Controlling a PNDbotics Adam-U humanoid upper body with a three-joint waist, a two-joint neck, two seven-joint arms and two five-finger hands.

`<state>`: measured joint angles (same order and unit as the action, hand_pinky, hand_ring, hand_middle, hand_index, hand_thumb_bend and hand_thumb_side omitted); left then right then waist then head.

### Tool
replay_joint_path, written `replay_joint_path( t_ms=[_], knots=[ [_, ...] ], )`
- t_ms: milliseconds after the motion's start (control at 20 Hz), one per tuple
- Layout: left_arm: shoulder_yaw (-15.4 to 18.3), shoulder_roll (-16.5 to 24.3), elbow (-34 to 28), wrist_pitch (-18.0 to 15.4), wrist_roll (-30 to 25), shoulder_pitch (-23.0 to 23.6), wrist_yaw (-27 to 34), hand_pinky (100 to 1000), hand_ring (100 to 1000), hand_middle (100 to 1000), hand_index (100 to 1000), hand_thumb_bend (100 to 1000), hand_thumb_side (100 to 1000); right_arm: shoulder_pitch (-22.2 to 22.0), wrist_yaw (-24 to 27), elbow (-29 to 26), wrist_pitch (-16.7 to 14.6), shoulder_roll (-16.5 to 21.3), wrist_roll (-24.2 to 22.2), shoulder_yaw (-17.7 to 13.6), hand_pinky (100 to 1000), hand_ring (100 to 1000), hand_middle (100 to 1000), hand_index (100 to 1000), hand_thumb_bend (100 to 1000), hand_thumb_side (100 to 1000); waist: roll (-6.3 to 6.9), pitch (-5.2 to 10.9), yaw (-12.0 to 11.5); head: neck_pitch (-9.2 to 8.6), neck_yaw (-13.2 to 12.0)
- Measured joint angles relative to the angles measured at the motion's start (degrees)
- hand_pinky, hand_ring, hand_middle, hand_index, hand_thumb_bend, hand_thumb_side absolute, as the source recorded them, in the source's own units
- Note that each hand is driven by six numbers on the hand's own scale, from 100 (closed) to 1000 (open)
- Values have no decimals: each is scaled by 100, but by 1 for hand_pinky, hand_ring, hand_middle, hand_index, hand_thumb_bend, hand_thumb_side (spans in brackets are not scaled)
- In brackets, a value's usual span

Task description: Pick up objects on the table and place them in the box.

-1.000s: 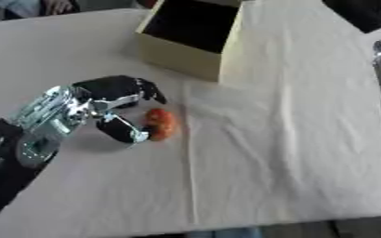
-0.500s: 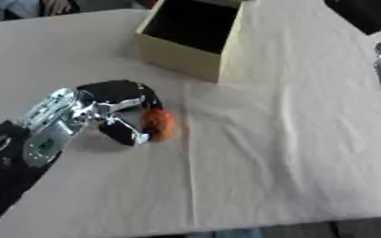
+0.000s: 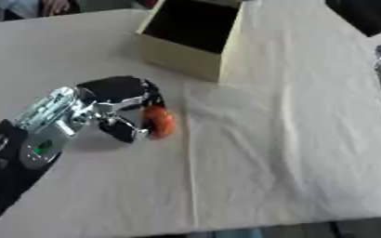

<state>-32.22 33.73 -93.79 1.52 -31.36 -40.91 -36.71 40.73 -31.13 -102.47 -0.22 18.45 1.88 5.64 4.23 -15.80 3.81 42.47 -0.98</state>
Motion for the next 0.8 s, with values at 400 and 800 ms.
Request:
replay_joint_path(
  t_ms=[400,800],
  knots=[
    [355,397,-737,290,108,-121,453,402,607,626,724,100,181,-36,1,0,7,0,10,-1,826,765,583,796,100,724,6,23,-20,-42,21],
    [1005,777,-682,248,684,-942,570,370,571,617,717,100,196,124,1,-5,-8,-2,-6,3,826,765,583,796,100,723,60,-127,128,-221,35]
  ],
)
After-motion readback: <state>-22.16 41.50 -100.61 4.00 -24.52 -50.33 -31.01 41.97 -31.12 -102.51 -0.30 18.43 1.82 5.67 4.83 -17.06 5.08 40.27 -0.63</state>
